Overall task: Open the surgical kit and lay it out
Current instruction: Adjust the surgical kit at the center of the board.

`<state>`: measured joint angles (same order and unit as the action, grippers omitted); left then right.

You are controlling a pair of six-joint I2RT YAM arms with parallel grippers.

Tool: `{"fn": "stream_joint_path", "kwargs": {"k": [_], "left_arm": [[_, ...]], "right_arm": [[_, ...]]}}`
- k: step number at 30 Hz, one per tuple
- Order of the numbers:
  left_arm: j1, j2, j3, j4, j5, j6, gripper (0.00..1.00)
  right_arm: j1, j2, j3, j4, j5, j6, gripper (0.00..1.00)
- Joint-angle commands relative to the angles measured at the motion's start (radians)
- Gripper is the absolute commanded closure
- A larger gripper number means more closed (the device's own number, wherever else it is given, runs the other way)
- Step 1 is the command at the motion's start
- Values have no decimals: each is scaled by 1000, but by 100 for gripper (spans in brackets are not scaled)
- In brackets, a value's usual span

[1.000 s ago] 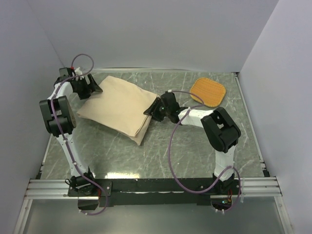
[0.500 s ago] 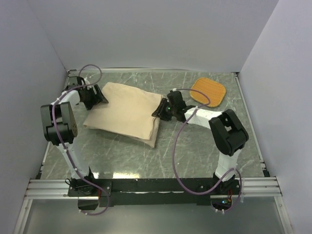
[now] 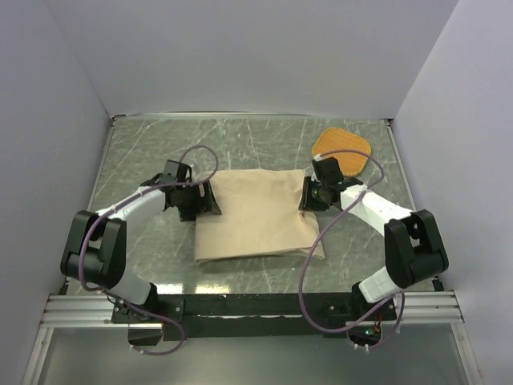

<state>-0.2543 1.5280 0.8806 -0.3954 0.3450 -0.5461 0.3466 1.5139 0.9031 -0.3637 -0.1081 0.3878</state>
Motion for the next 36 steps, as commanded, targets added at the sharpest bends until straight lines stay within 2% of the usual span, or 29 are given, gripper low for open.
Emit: {"fn": "stream_joint_path", "kwargs": {"k": [1,9,18,32,36], "left_arm": [[-109,-91,-37,-23,77,-83,17],[-258,-129,-66,-86,54,-100,15],[-269,-218,-129,-145,-23,-104,15],[-287,-295,-167,-168,-3,-124,14],[-301,-312,-170,-181,6,-127,14]], "right_arm": [[6,-90,-53,-138,80,-86,75],[-43,-144,-93,-205,30,-46,73],[-43,-238,-181,-296,-28,34,66],[-44,-316,-190,-316,50,57,65],[-44,-325,-176,-317,54,65,58]]}}
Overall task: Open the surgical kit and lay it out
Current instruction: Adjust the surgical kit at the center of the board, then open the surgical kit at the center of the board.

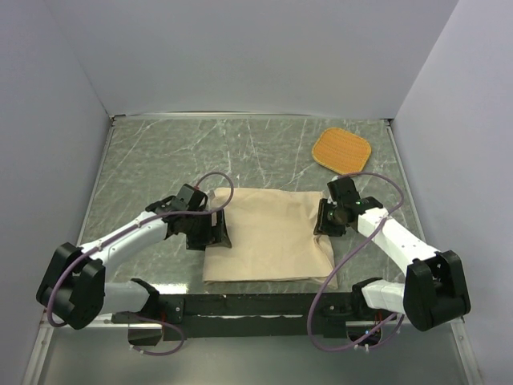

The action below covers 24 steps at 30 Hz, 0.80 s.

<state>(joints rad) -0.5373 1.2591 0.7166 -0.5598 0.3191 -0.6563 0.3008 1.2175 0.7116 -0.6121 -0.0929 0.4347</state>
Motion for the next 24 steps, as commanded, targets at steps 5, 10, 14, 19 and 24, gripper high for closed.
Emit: {"fn": "stream_joint_path", "kwargs": {"k": [5,10,14,19,24], "left_arm": [[-35,-90,-14,-23,38,-34,14],[-38,-110,-9,-29,37,-32,14],[-43,-110,-5,-20,55,-23,12],[-55,-116,0,-14,92,-9,11],[-73,-133,1,-15,98,-8,9]], "right_arm": [[1,-88,51,-77,68,32,45],[1,-177,68,-43,162,76,22],[-50,-191,91,14,190,114,8],[-182,-156,114,123,142,142,0],[-285,-81,129,221,50,173,0]]}}
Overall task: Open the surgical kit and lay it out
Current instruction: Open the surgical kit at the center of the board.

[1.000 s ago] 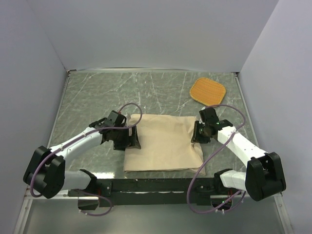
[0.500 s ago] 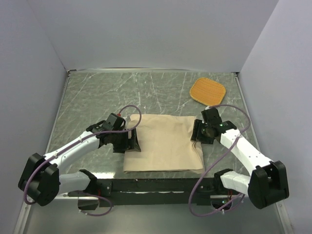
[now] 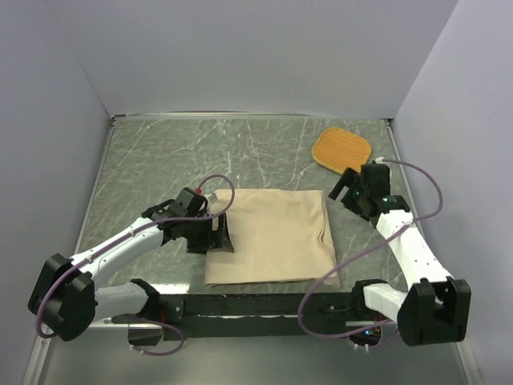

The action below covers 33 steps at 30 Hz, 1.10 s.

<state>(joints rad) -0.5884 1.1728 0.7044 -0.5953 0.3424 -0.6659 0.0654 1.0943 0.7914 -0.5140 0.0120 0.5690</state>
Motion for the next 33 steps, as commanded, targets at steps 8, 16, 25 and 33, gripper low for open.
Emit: {"fn": "stream_joint_path", "kwargs": {"k": [8,16,25,33], "left_arm": [[-30,-105,56,-73,-117,5,5],[-30,-136,242,-100,-387,74,1],[-244,22,409,18,-486,143,1],[-589,296,618,45,-716,144,0]], "right_arm": [[-52,62,85,127,-24,20,0],[-61,56,95,120,-43,23,0],[-61,-112,212,-64,100,-30,0],[-11,-275,395,-202,225,-126,0]]}}
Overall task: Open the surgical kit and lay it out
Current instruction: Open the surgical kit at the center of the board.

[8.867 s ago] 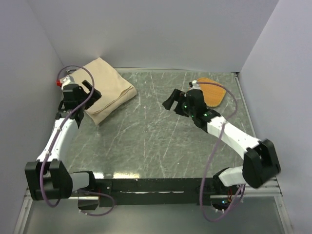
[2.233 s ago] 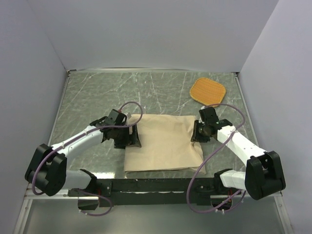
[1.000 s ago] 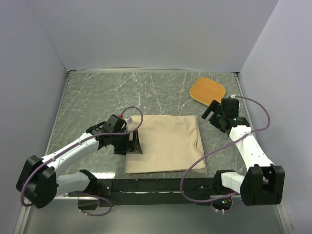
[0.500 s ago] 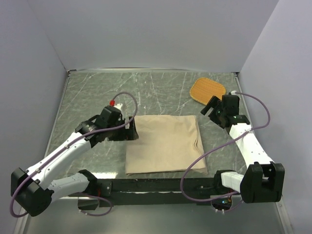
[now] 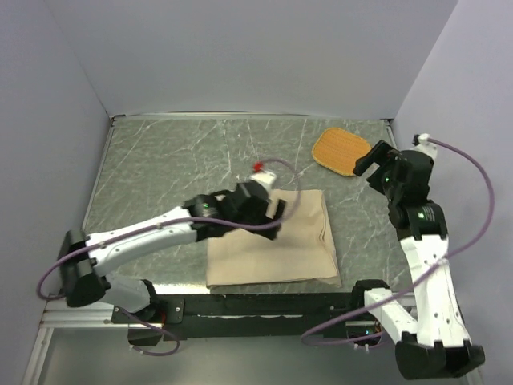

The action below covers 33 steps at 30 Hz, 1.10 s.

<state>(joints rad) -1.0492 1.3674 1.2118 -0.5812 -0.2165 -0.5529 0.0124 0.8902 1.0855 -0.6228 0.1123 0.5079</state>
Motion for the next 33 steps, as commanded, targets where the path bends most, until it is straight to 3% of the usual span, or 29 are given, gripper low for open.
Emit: {"fn": "stream_joint_path", "kwargs": {"k": [1,7,13,22,33], "left_arm": [[-176,137,145,9,-171,31,0],[-362,357,328,-37,-270,134,4],[-442,470,440,-8,-254,186,14],[-476,630,578,-5,-241,255,30],[-483,753,660,-19,-221,303,33]], "right_arm": [[60,-98,117,-109,130,-71,0],[75,-272,71,-78,83,-32,0],[78,-355,65,-135,107,-37,0],[80,-390,73,-175,107,-45,0],[81,-404,59,-192,105,-51,0]]}}
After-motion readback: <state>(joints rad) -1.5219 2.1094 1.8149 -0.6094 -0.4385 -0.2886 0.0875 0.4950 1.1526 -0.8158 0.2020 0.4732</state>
